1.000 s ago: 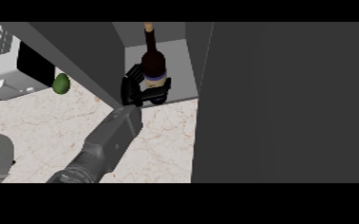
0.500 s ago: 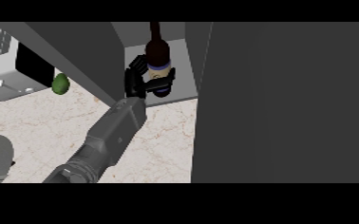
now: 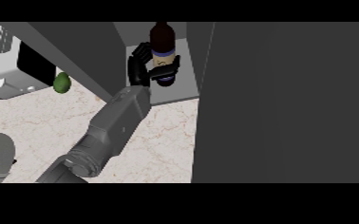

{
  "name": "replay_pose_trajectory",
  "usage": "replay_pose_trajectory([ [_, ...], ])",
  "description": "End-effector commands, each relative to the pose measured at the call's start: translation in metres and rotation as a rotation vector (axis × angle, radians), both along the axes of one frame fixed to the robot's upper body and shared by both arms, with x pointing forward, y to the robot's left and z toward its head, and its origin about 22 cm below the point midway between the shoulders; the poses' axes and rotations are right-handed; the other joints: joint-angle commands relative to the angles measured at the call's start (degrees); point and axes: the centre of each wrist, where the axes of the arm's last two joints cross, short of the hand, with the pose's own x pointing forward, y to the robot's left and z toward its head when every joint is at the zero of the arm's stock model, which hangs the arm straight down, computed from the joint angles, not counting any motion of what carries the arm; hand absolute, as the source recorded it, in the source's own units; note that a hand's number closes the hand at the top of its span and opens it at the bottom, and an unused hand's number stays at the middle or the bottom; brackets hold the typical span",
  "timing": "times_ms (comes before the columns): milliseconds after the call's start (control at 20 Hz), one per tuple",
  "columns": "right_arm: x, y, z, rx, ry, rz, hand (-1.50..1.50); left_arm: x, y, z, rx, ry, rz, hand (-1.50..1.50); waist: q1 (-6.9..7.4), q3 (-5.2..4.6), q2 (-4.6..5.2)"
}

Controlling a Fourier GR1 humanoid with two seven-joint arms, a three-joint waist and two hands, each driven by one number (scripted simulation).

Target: Pick up the wine, place it into the cabinet and close the cabinet

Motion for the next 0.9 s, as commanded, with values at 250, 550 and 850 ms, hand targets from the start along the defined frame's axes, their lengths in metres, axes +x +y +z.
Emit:
replay_pose_trajectory([
  [250,0.003,-0.008,-0.001,-0.003,-0.012,-0.012,-1.50,0.018,-0.014,0.033,-0.018,0.026,0.006,1.50,0.72,0.08,0.64],
  [550,-0.003,-0.010,-0.004,0.003,-0.016,-0.028,-1.50,0.019,-0.010,0.033,-0.029,0.054,0.012,1.50,1.59,0.06,0.69],
  [850,0.000,-0.008,-0.009,-0.005,-0.005,-0.019,-1.50,0.024,0.004,0.037,0.144,0.049,0.042,1.50,1.99,0.09,0.77],
])
